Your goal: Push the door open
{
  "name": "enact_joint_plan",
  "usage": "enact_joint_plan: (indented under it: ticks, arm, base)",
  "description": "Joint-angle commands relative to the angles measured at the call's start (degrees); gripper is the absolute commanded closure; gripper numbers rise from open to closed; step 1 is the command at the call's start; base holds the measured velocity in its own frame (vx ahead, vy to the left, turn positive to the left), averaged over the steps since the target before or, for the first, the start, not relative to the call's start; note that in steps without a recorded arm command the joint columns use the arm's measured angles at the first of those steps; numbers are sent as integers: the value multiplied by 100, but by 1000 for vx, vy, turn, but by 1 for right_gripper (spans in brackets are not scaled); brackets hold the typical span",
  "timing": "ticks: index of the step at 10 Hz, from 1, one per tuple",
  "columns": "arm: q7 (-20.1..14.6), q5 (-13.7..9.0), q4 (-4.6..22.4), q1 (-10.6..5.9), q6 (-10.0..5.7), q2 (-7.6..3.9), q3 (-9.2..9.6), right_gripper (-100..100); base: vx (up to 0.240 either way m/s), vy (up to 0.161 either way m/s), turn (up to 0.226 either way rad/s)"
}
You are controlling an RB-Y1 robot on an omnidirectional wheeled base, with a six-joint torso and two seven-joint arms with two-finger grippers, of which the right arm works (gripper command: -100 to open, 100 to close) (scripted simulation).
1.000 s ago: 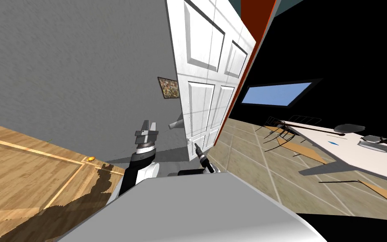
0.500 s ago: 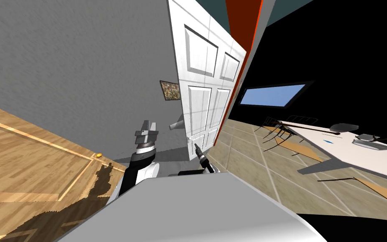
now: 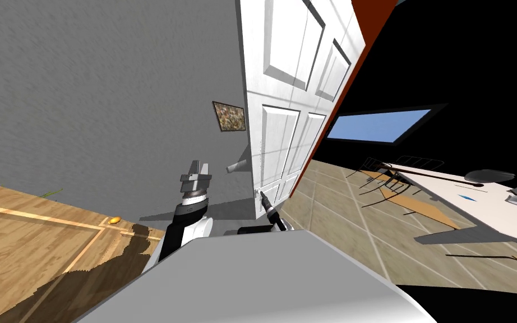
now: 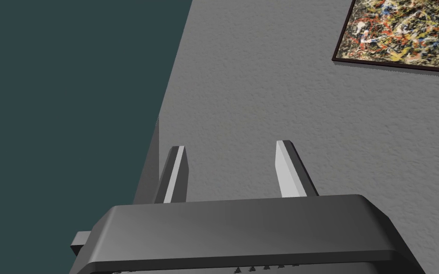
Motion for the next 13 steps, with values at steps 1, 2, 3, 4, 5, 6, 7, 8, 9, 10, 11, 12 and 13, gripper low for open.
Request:
enact_joint_plan:
  ticks: [1,2,3,4,5,6,7,8,9,10,11,12,13]
  arm:
    - [19,-4,25,-8,-24,26,-25,-100]
    - [29,-6,44,-15,-40,48,-41,-100]
    - [21,-5,38,-13,-32,36,-31,-100]
    - [21,-5,38,-13,-32,36,-31,100]
    - [21,-5,38,-13,-32,36,-31,100]
    - [21,-5,38,-13,-32,36,-31,100]
    - [21,-5,38,-13,-32,36,-31,100]
    - [21,-5,38,-13,-32,36,-31,100]
    - [21,-5,38,-13,-32,36,-31,100]
    - [43,-44,71,-7,-15,0,-201,100]
    - [48,-55,76,-9,-14,-8,-250,100]
    - [58,-78,86,-12,-13,-23,-347,100]
    - [65,-93,92,-14,-13,-32,-408,100]
  base:
    - [190,97,30]
    - [201,108,25]
    - [92,48,-15]
    - [-22,-8,7]
    - [-34,-18,18]
    - [-21,-14,5]
    - [-14,-7,-4]
    - [-9,-2,-5]
    - [0,0,0]
    - [90,83,50]
    - [128,123,15]
    - [113,116,13]
    - [135,97,25]
